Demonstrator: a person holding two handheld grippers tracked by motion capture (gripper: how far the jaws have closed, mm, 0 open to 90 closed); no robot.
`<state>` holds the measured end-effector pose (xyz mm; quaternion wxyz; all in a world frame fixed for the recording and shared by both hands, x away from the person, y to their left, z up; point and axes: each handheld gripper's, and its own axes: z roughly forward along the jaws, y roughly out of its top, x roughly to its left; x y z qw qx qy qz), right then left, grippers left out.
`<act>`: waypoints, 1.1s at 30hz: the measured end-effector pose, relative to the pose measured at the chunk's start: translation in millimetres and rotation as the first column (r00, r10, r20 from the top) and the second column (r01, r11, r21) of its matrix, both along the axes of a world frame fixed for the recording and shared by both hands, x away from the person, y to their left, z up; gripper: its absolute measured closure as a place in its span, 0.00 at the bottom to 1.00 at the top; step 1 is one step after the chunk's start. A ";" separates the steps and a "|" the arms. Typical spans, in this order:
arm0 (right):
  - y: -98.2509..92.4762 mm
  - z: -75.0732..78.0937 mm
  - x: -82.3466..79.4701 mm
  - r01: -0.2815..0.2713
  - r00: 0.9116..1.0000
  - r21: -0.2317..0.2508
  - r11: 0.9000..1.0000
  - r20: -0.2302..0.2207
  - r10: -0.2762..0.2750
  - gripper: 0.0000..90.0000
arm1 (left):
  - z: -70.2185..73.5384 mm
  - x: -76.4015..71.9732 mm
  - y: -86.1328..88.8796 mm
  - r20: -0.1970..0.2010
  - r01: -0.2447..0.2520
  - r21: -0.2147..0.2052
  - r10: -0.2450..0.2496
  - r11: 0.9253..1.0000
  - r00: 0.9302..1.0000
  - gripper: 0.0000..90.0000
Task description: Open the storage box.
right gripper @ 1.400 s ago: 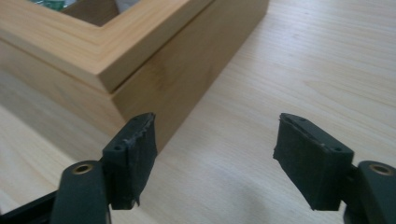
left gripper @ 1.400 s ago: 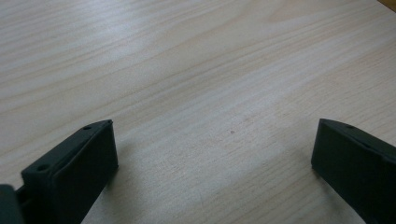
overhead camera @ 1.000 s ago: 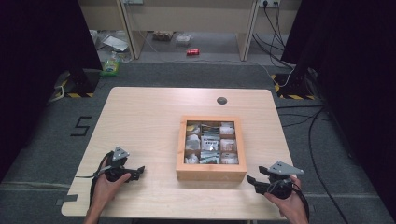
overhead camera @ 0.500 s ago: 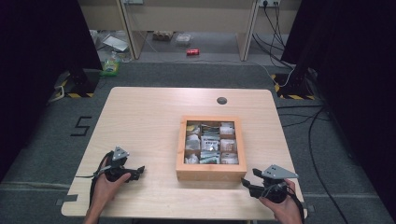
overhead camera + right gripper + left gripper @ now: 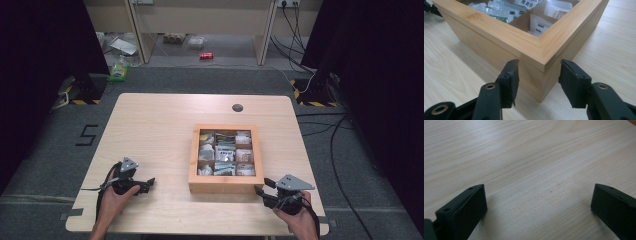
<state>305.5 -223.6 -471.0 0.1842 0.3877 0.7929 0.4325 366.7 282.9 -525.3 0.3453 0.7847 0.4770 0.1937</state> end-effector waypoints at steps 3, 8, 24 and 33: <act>1.5 -0.1 1.0 -0.005 1.000 -0.001 1.000 0.000 0.005 0.58 | 0.0 0.0 0.0 0.000 0.000 0.000 0.000 1.000 1.000 0.00; 5.2 1.9 0.0 0.002 1.000 -0.034 0.999 0.019 -0.001 0.59 | 0.0 0.0 0.0 0.000 0.000 0.000 0.000 1.000 1.000 0.00; 12.7 17.3 8.4 0.057 0.992 0.027 0.998 0.111 -0.060 0.59 | 0.0 0.0 0.0 0.000 0.000 0.001 0.000 1.000 1.000 0.00; 14.2 23.0 11.5 0.089 0.986 0.051 0.995 0.138 -0.096 0.57 | 0.1 -0.1 0.0 0.000 0.000 0.003 0.000 1.000 1.000 0.00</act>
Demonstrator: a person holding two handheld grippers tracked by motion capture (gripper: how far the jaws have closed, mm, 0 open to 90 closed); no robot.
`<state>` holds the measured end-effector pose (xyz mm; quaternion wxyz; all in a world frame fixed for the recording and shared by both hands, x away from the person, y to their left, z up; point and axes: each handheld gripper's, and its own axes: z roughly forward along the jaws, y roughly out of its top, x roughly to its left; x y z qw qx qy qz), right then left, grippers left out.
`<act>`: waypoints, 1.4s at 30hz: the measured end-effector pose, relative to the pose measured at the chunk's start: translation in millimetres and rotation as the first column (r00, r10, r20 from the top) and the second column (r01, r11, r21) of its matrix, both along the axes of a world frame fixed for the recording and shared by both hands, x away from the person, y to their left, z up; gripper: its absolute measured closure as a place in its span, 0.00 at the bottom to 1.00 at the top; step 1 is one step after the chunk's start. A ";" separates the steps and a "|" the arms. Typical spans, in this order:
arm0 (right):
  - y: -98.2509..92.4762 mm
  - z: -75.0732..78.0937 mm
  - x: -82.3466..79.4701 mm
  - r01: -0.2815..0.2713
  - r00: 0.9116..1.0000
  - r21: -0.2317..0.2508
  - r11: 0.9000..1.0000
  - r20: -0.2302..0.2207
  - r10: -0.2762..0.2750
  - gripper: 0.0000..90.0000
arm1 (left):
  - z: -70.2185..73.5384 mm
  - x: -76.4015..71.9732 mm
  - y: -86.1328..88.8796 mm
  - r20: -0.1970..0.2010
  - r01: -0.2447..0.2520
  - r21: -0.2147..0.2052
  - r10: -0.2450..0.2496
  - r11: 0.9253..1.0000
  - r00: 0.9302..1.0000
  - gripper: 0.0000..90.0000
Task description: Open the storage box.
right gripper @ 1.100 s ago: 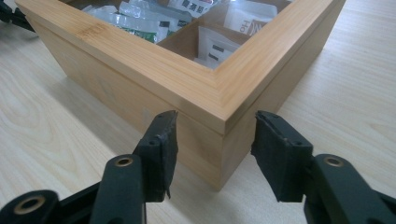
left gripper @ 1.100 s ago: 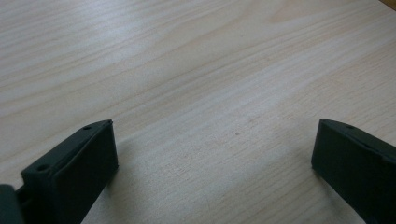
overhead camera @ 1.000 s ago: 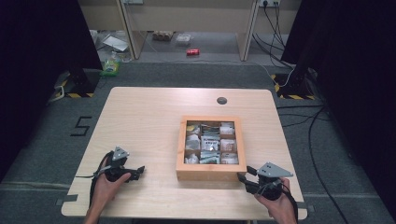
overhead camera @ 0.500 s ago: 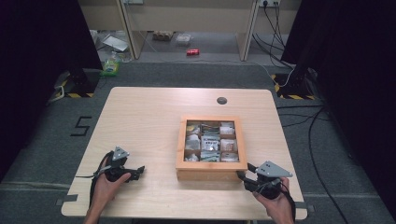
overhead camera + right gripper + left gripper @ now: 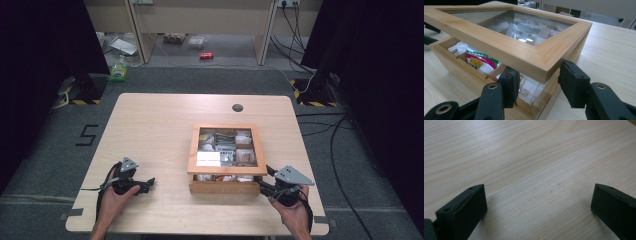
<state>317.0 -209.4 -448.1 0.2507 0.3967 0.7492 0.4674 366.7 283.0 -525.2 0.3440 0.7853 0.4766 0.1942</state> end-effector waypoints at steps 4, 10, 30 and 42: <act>-1.2 7.0 4.8 0.028 0.999 0.041 0.999 0.017 -0.029 0.56 | -0.1 0.1 -0.1 0.001 -0.001 -0.002 0.001 1.000 1.000 0.00; -0.8 19.2 10.4 0.029 0.998 0.055 0.998 0.062 -0.032 0.56 | 0.0 -0.1 0.0 0.000 -0.001 0.001 0.001 1.000 1.000 0.00; 2.1 46.9 47.5 0.044 0.991 0.102 0.994 0.120 -0.057 0.56 | 0.0 -0.1 -0.1 0.000 -0.002 -0.001 0.002 1.000 1.000 0.00; 3.2 58.8 69.9 0.058 0.991 0.126 0.990 0.109 -0.072 0.56 | 0.0 -0.1 -0.1 0.000 -0.002 0.000 0.002 1.000 1.000 0.00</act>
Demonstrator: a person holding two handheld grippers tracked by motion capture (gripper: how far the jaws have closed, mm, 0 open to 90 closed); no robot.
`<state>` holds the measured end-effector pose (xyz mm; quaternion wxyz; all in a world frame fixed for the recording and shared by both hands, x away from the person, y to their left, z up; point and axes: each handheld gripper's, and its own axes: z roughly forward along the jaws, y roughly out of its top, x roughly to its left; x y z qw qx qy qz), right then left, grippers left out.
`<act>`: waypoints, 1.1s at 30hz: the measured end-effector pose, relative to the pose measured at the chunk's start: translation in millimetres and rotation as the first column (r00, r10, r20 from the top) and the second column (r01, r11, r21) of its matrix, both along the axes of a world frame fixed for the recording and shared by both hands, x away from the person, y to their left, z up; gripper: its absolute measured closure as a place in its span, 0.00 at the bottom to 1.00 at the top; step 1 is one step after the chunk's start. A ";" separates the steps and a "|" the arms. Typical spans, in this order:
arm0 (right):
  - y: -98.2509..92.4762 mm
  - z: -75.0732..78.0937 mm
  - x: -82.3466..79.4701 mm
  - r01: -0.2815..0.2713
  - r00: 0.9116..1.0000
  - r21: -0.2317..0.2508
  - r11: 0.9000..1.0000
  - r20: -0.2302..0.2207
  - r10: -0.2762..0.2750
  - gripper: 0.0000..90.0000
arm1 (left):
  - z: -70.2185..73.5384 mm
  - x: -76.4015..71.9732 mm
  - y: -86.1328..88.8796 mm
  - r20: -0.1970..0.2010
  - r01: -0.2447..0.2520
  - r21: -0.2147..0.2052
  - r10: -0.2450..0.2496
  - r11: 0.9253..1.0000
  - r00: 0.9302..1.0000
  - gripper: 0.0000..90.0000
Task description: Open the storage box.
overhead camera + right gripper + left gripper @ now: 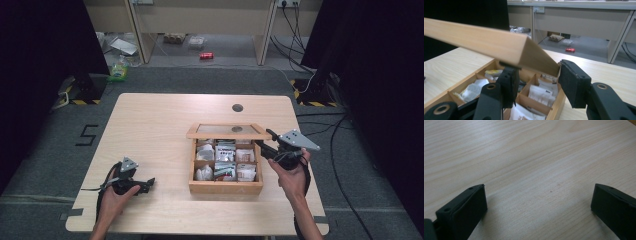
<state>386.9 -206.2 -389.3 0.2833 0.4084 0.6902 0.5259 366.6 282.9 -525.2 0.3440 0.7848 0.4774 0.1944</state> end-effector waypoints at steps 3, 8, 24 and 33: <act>0.6 3.1 3.0 0.004 1.000 -0.004 1.000 0.005 -0.004 0.56 | 0.0 0.0 0.0 0.000 0.000 0.000 0.000 1.000 1.000 0.00; 1.2 9.4 13.2 0.009 1.000 0.019 1.000 0.011 -0.009 0.57 | -0.1 0.0 0.0 0.000 0.000 -0.001 0.000 1.000 1.000 0.00; 3.6 9.9 31.3 0.030 0.999 0.028 0.999 -0.017 -0.029 0.56 | 0.0 0.0 0.0 0.000 0.000 0.000 0.000 1.000 1.000 0.00; 7.2 11.5 43.5 0.056 0.998 0.032 0.998 -0.023 -0.055 0.56 | 0.0 0.0 0.1 0.000 0.000 0.001 0.000 1.000 1.000 0.00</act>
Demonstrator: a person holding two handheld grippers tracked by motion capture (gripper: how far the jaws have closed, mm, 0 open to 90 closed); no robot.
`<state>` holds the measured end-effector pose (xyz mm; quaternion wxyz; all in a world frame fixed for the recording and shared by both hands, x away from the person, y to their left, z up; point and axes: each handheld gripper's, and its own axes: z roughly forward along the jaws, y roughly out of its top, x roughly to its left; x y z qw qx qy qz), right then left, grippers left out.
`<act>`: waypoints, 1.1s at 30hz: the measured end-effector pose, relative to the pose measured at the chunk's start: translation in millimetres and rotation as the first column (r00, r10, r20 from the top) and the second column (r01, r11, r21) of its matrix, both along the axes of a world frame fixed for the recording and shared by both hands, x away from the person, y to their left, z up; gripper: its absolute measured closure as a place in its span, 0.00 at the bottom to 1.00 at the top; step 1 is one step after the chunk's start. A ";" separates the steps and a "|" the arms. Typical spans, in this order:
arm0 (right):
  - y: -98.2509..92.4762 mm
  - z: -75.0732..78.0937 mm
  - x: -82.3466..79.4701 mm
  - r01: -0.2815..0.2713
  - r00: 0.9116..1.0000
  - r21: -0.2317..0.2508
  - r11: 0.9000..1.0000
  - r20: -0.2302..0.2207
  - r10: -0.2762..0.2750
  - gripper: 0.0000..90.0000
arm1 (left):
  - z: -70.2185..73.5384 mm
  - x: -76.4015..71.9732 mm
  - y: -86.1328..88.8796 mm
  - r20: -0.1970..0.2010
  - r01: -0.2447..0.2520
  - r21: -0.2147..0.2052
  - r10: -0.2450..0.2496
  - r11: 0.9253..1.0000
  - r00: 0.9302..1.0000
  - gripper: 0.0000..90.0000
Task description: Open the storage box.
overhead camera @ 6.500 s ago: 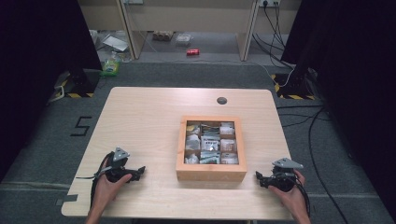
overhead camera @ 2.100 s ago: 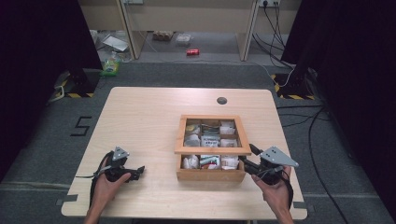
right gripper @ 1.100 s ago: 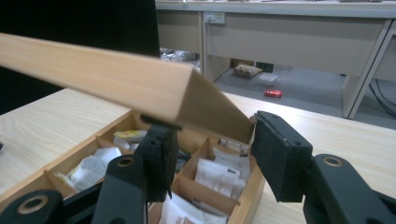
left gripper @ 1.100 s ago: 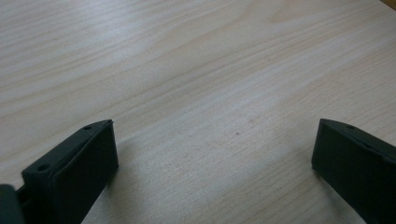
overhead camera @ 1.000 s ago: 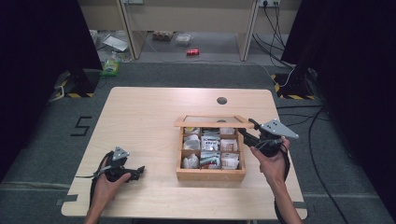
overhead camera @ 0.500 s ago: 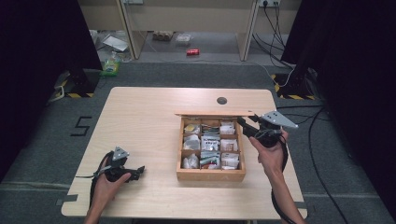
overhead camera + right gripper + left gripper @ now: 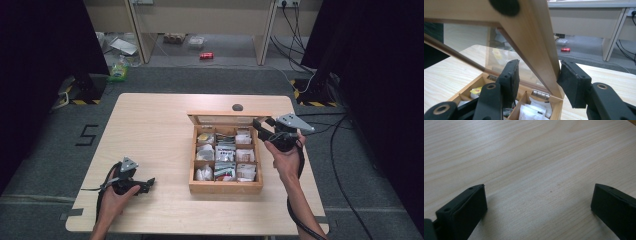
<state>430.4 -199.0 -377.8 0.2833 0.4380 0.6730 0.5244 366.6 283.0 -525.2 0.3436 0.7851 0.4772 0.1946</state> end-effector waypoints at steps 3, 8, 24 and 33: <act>0.4 1.2 4.3 0.006 1.000 0.008 1.000 0.002 -0.006 0.56 | 0.1 0.0 0.0 -0.001 0.001 0.000 -0.001 1.000 1.000 0.00; 2.1 3.1 9.9 0.015 1.000 -0.001 1.000 0.002 -0.015 0.56 | 0.1 0.0 0.1 -0.001 0.001 0.001 -0.001 1.000 1.000 0.00; 7.2 4.5 29.0 0.056 0.998 0.008 0.998 -0.017 -0.056 0.56 | 0.0 0.0 0.0 0.000 0.001 0.001 -0.001 1.000 1.000 0.00; 7.4 0.4 39.1 0.083 0.996 0.008 0.997 -0.035 -0.083 0.56 | 0.1 0.0 0.2 -0.001 0.002 0.002 -0.002 1.000 1.000 0.00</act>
